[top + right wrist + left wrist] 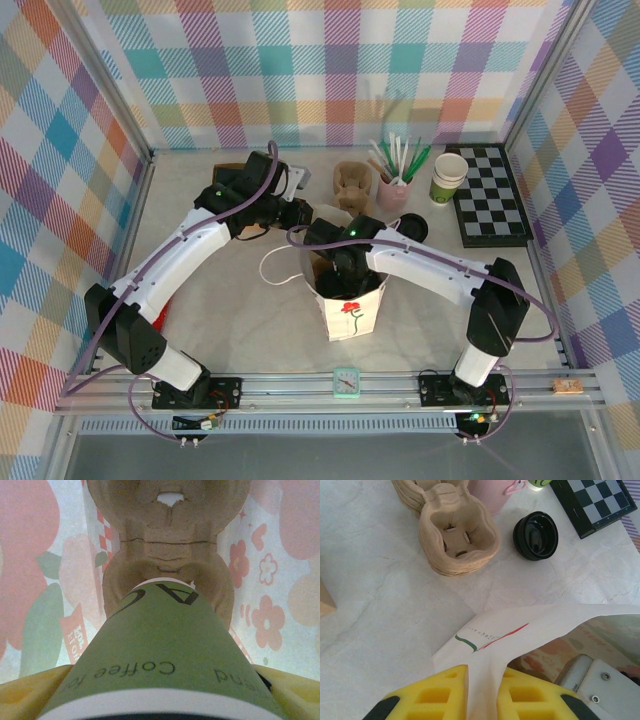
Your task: Pack the takeout coffee
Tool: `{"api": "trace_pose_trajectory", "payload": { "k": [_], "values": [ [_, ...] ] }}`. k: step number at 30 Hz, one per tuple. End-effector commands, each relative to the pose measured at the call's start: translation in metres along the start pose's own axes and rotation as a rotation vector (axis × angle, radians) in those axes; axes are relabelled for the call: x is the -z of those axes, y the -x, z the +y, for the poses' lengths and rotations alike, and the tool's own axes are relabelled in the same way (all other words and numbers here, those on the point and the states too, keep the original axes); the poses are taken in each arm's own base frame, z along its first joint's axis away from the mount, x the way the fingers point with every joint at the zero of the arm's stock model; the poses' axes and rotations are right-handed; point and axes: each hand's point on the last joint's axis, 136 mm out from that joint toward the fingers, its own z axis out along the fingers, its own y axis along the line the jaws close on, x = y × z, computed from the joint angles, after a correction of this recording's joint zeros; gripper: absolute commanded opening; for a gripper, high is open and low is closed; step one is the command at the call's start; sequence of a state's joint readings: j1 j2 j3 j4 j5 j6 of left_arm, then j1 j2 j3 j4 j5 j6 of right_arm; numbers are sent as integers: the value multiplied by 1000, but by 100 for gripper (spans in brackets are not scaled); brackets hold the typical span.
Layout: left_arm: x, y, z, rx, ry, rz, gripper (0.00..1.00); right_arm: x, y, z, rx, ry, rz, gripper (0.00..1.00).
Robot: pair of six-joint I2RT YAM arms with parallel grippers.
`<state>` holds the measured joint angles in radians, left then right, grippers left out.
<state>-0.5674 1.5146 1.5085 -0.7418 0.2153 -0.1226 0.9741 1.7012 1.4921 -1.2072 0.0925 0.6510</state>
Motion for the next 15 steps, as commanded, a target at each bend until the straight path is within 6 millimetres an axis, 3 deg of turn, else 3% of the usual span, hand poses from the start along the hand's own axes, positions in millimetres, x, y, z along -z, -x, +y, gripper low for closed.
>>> {"api": "trace_pose_trajectory", "payload": {
  "k": [1, 15],
  "values": [
    [12, -1, -5, 6, -12, -19, 18, -8, -2, -5, -17, -25, 24, 60],
    [16, 0, -6, 7, -15, -29, 18, -13, -2, -9, -22, -30, 26, 60]
  ]
}}
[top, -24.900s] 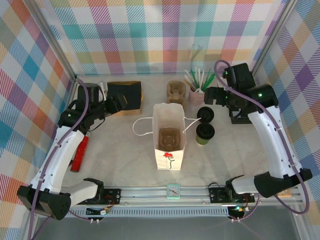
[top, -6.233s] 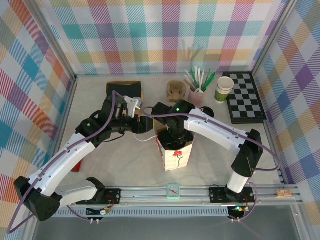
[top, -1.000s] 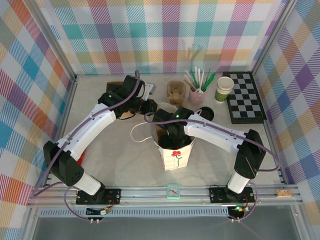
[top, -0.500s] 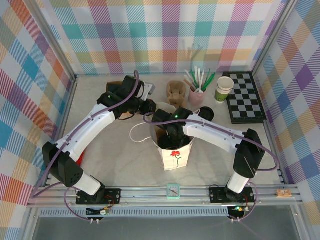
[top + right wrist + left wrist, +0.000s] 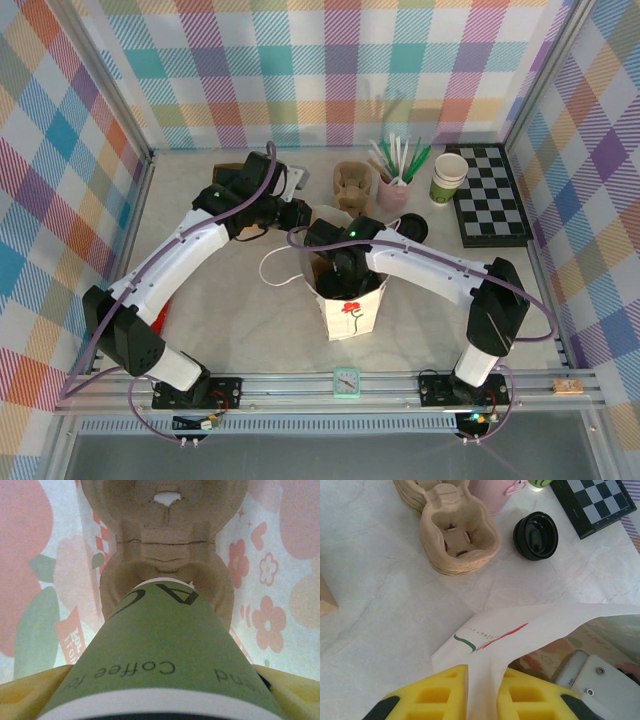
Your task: Pack the takeout coffee
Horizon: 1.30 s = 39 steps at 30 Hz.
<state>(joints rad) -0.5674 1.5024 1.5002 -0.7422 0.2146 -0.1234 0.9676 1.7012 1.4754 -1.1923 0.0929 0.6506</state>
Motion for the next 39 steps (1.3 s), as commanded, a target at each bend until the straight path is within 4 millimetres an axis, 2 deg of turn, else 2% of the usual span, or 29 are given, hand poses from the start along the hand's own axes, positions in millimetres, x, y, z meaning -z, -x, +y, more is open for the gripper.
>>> {"api": "trace_pose_trajectory", "payload": {
  "k": [1, 39],
  "values": [
    [13, 2, -6, 7, -15, -26, 18, -10, -3, -7, -17, -29, 27, 60],
    [17, 4, -6, 7, -7, -40, 18, -28, -7, -13, -28, -29, 64, 59]
  ]
}}
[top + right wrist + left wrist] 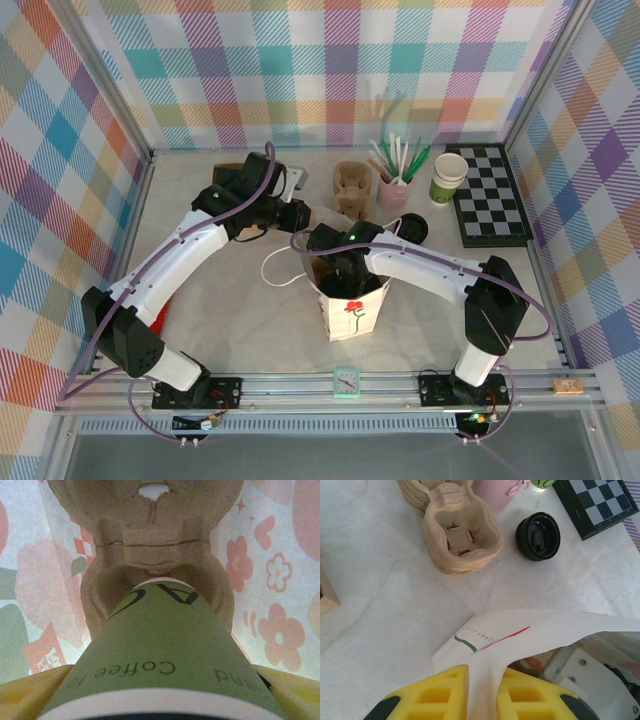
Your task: Pack the takeout coffee
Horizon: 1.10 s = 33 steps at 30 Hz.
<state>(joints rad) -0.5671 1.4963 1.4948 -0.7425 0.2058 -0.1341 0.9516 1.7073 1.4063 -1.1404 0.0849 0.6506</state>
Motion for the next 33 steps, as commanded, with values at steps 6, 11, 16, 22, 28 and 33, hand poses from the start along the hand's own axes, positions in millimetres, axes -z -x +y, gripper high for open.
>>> {"api": "trace_pose_trajectory", "payload": {
  "k": [6, 11, 16, 22, 28, 33],
  "values": [
    [17, 5, -8, -4, -17, -39, 18, -12, -5, -6, -12, -22, 45, 60],
    [18, 6, -8, -5, -18, -43, 18, -14, -5, -6, -12, -23, 48, 59],
    [18, 6, -8, -5, -17, -45, 18, -15, -5, -6, -14, -23, 49, 59],
    [20, 7, -8, -5, -18, -49, 18, -21, -5, -6, -17, -21, 55, 59],
    [21, 7, -9, -2, -20, -51, 18, -24, -5, -6, -19, -21, 53, 59],
    [21, 6, -9, -2, -20, -51, 18, -24, -2, -7, -20, -19, 39, 59]
  ]
}}
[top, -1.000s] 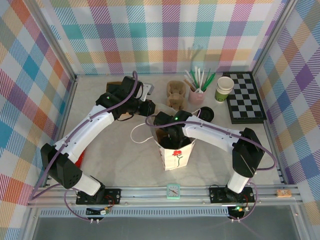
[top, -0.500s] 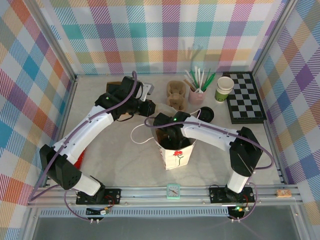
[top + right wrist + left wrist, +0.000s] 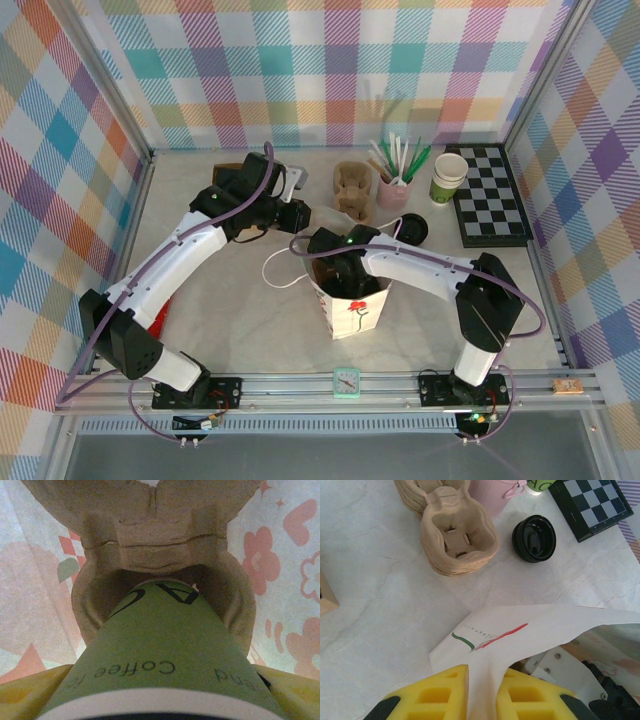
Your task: Pack the takeout coffee
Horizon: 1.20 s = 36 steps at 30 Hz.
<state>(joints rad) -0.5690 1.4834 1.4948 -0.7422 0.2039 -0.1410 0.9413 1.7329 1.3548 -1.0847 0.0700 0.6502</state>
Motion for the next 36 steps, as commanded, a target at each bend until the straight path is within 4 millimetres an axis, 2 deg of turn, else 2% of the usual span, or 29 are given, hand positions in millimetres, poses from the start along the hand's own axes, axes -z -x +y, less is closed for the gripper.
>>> {"api": "trace_pose_trajectory", "payload": {
  "k": [1, 36],
  "values": [
    [17, 5, -7, -4, -18, -40, 18, -4, -1, -5, -7, -18, 11, 59],
    [20, 6, -9, 2, -25, -55, 18, -23, 3, -7, -26, -29, 19, 59]
  ]
}}
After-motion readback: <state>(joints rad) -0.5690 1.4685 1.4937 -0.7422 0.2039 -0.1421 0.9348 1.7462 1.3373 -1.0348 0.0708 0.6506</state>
